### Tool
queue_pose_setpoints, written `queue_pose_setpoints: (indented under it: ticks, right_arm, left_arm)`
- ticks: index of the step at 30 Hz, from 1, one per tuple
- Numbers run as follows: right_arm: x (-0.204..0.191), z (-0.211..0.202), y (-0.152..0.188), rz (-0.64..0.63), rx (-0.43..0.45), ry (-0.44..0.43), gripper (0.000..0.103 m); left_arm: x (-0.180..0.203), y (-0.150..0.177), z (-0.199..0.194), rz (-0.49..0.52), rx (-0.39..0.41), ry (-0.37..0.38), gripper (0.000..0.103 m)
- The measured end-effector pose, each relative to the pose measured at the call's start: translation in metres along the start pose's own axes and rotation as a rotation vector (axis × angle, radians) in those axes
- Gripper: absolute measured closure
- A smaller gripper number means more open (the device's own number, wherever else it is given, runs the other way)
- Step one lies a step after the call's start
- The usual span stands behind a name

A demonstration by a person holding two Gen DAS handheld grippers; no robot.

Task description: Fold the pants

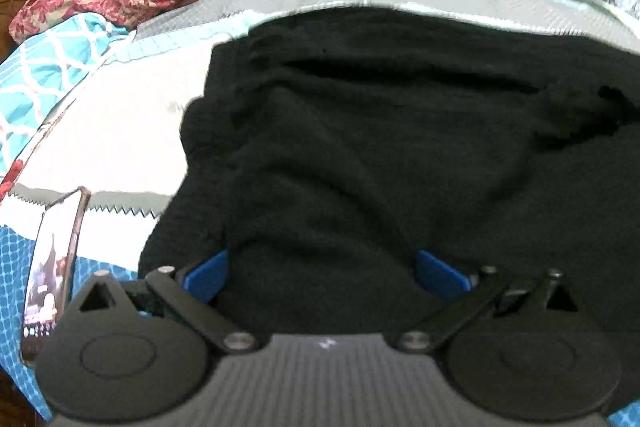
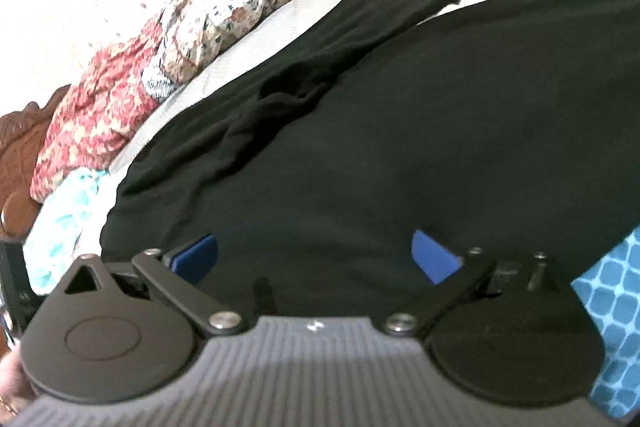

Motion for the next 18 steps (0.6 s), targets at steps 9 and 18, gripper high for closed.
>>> queue_pose_setpoints:
  ticks: [9,18]
  right_arm:
    - [0.021,-0.022,-0.06,-0.045,0.019,0.082,0.054]
    - [0.088,0.006,-0.175,-0.021,0.063,0.228,0.053]
  left_arm:
    - [-0.048,-0.13,-0.026,0.077,0.288,-0.045,0.021]
    - [-0.031,-0.222,0.098,0.274,0.229,-0.06,0.012]
Point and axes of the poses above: each gripper's, at about its wrist camera, not at the fingertips, and z roughly the way its jaws point, x to its right, y to its underside, the point moved 5 cm from there along z, roughly the way its jaws point, and after that the axes turned 9 degrees about -z, right-handed, at the moved point
